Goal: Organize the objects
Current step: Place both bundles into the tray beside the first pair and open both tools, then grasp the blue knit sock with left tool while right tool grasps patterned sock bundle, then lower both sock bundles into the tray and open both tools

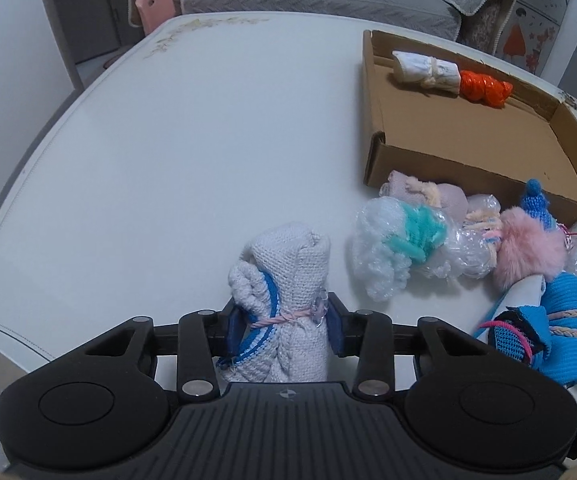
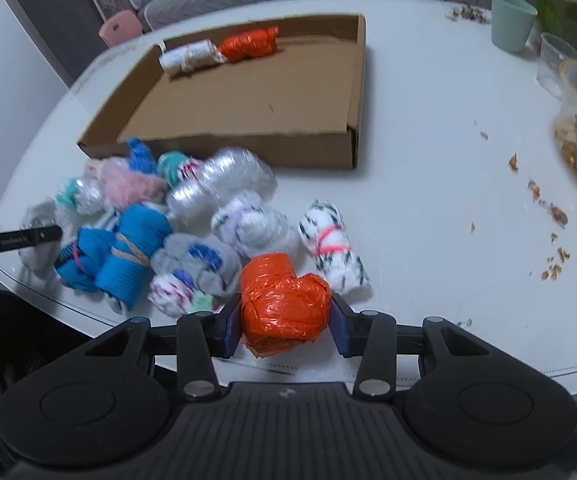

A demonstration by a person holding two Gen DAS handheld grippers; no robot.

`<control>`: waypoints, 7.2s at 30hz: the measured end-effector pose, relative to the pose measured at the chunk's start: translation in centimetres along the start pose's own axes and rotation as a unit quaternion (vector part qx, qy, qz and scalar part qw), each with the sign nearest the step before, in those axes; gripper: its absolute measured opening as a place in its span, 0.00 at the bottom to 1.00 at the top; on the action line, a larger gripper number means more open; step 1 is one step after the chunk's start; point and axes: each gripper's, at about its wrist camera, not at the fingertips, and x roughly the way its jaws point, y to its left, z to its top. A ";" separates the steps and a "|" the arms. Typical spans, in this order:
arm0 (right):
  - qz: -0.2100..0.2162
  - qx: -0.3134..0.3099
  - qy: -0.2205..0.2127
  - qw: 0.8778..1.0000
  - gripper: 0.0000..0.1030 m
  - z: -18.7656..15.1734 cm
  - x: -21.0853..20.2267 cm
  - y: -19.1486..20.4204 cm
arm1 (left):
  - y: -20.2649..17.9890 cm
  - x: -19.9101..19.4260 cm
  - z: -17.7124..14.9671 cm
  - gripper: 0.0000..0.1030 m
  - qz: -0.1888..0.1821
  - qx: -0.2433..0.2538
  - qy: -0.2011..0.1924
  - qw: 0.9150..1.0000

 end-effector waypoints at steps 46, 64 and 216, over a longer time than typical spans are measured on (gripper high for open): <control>0.113 -0.089 -0.023 0.989 0.39 21.1 12.0 6.2 | -12.3 11.0 17.3 0.45 -0.056 0.162 -0.051 0.984; 0.106 -0.091 0.009 0.990 0.43 20.8 13.9 6.9 | -12.6 11.7 17.1 0.50 -0.054 0.157 -0.036 0.985; 0.025 -0.152 -0.048 0.987 0.26 20.1 6.8 -3.4 | -23.6 11.2 17.9 0.51 -0.158 0.244 -0.010 0.957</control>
